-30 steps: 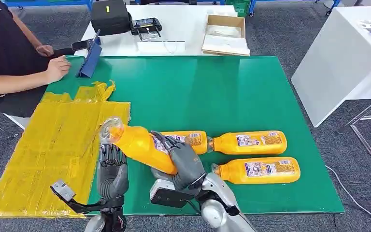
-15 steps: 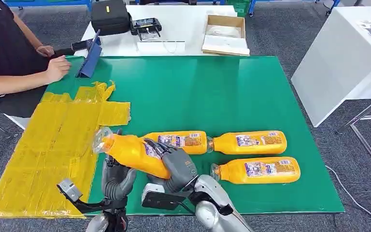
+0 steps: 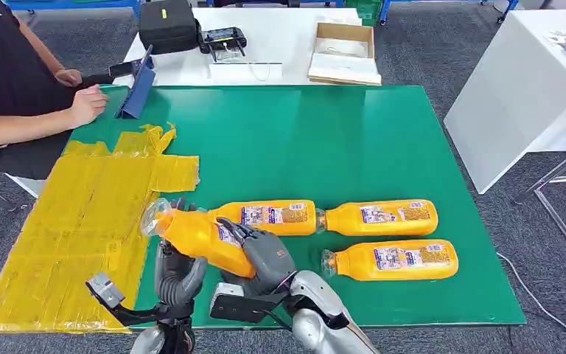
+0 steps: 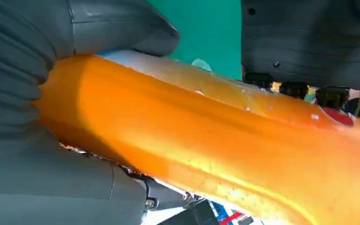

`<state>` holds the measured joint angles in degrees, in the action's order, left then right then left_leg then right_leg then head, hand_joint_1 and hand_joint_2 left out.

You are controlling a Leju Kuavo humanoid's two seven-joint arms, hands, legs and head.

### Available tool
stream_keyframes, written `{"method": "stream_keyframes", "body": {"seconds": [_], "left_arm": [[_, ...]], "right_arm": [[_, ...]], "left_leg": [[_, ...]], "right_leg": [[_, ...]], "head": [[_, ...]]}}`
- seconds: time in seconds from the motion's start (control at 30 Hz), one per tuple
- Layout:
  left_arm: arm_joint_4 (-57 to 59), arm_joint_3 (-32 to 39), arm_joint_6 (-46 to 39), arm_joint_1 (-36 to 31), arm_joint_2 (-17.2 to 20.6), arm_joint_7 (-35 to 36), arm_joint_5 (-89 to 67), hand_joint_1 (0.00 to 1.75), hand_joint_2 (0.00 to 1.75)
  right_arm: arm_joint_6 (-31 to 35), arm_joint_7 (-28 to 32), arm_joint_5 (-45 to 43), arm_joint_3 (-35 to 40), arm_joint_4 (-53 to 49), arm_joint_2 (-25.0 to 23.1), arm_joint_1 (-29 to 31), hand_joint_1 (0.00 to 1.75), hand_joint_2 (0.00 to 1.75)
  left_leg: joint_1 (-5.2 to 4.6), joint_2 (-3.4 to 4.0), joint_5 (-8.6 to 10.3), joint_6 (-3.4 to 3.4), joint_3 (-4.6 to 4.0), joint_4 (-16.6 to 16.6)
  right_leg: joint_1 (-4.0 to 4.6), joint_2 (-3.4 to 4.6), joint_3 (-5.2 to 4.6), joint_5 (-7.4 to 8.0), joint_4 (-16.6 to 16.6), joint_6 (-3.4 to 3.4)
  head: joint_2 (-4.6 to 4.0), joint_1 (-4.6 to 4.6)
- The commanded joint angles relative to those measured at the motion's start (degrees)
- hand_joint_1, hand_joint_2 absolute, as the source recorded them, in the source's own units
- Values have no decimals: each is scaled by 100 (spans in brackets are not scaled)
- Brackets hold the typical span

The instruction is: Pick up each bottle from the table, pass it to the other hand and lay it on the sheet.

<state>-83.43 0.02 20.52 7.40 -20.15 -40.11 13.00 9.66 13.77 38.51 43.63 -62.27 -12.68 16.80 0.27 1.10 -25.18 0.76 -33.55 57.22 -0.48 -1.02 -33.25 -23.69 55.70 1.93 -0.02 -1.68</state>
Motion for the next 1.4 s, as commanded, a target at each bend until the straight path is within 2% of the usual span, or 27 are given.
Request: {"method": "stream_keyframes", "body": {"seconds": [0.03, 0.17, 0.57, 0.7, 0.73, 0.83, 0.87, 0.97, 1.03, 1.17, 1.23, 1.27, 1.37, 1.4], "left_arm": [[22, 17, -150, -74, 15, 11, -167, 175, 175], [31, -14, -186, -119, 15, 11, -220, 175, 175], [38, -289, -269, -54, 15, 11, -451, 175, 175], [-305, -392, -507, 68, 15, 11, -646, 175, 175], [-633, -397, -744, 140, 15, 11, -903, 175, 175], [-1068, -516, -1161, 186, 136, 11, -1437, 175, 175], [-1240, -612, -1352, 143, 281, 11, -1691, 175, 175], [-1960, -1242, -2695, -263, 1313, 11, -2323, 175, 175], [-2255, -1071, -2925, -462, 1633, 11, -2821, 175, 175], [-2561, -831, -3159, -569, 1727, 11, -3684, 175, 175], [-2534, -896, -3786, -648, 1915, 162, -4925, 175, 175], [-2513, -901, -3799, -677, 1922, 164, -4927, 175, 175], [-2073, -968, -4211, -909, 2010, 566, -5861, 175, 175], [-1727, -1009, -4435, -1067, 2051, 950, -6602, 175, 175]], "right_arm": [[-190, -66, 45, 473, 469, -79, 512, 175, 175], [-274, -135, -6, 539, 487, -109, 659, 175, 175], [-186, -117, -81, 532, 231, 70, 480, 175, 175], [94, -319, 154, 489, 3, 198, 338, 175, 175], [339, -465, 389, 397, -149, 248, 306, 0, 175], [308, -636, 465, 201, -427, 460, 316, 0, 175], [258, -639, 421, 116, -554, 541, 293, 0, 175], [182, -502, 217, -404, -1225, 956, 210, 0, 175], [3, -368, 62, -723, -1670, 1225, 102, 0, 175], [-86, -319, 58, -971, -1920, 1379, -55, 0, 175], [-97, -306, 50, -1039, -1892, 1427, -60, 0, 175], [-107, -301, 44, -1048, -1869, 1433, -44, 0, 175], [-126, -275, 40, -1074, -1733, 1387, 77, 0, 175], [-171, -265, 26, -1044, -1645, 1353, 170, 0, 175]], "left_leg": [[3, 3, -5, -6, 14, 1], [1, -3, -5, -6, 14, 2], [2, -11, -5, -6, 19, -1], [2, -10, -3, -4, 11, -1], [4, -15, -7, -5, 18, 1], [5, -11, -8, -4, 6, 10], [5, -16, -3, -3, 4, 6], [3, -31, 2, -4, 0, 4], [4, -36, 7, -5, -9, 5], [5, -34, 1, -7, 7, 7], [4, -23, 2, -4, 9, 2], [2, -30, -2, -4, 17, 3], [1, -22, 1, -5, 21, -2], [1, -22, 3, -4, 16, 0]], "right_leg": [[2, 17, 10, -3, 3, -7], [1, 13, 9, -5, 6, -7], [0, 4, 18, -7, 1, -6], [1, 0, 11, -5, -1, -4], [2, 1, 20, -9, 0, -6], [4, 3, 8, -8, 6, -4], [5, -4, 8, -5, 2, -4], [2, -19, 5, -6, 4, -5], [3, -27, -3, -3, 3, -5], [4, -17, 11, -8, 7, -9], [4, -11, 11, -4, 0, -5], [1, -13, 20, -9, 3, -6], [0, -6, 20, -5, 0, -6], [0, -8, 15, -4, 2, -5]], "head": [[0, -2], [0, -2], [0, -2], [0, -2], [0, -2], [0, -2], [0, 0], [0, -2], [0, 0], [0, -2], [0, -2], [0, -2], [0, -2], [0, 2]]}}
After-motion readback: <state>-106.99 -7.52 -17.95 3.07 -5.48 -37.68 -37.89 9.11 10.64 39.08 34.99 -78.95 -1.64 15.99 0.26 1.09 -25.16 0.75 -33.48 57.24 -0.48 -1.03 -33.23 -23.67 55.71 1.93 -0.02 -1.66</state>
